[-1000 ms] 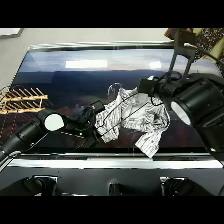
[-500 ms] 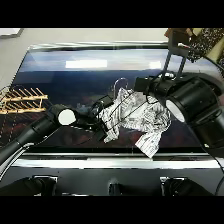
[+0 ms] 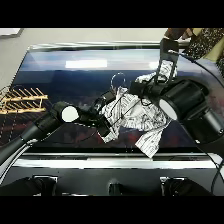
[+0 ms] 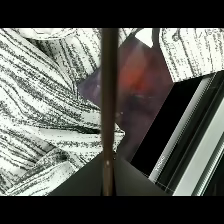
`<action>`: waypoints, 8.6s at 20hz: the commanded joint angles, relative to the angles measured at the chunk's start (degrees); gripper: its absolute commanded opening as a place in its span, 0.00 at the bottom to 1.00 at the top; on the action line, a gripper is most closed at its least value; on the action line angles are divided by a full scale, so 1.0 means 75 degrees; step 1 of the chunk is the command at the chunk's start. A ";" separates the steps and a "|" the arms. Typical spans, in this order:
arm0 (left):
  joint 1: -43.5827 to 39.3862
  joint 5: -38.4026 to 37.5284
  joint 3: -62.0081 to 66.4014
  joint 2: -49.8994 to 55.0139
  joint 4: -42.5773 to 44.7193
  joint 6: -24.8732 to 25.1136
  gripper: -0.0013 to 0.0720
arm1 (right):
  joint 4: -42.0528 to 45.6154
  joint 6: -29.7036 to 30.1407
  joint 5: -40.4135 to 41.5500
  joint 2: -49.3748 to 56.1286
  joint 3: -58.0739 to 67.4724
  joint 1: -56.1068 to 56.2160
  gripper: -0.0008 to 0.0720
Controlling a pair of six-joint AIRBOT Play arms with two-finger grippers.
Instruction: Fold the clothes and pants, and hang the long-sleeved shirts on hangers.
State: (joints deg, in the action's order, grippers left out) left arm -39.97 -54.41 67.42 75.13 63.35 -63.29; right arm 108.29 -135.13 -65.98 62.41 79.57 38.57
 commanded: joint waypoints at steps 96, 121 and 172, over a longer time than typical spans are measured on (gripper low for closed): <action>0.3931 0.1480 -0.0755 -0.1142 -0.0189 -0.3174 0.85 | -0.1405 1.0363 -0.0163 -0.0545 0.0245 -0.2317 0.05; 0.1349 0.4313 -0.1224 -0.1207 -0.3042 -0.2707 0.85 | -0.0609 0.9442 0.0052 -0.0015 0.0236 -0.2317 0.05; 0.1676 0.2532 0.3861 0.3456 -0.3803 -0.1495 0.04 | -0.1725 0.8268 -0.1990 -0.0883 0.0233 -0.2308 0.05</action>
State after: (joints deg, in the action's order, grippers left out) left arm -28.18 -34.59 93.80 101.10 33.58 -74.52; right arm 97.95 -75.44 -79.96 55.75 81.36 21.21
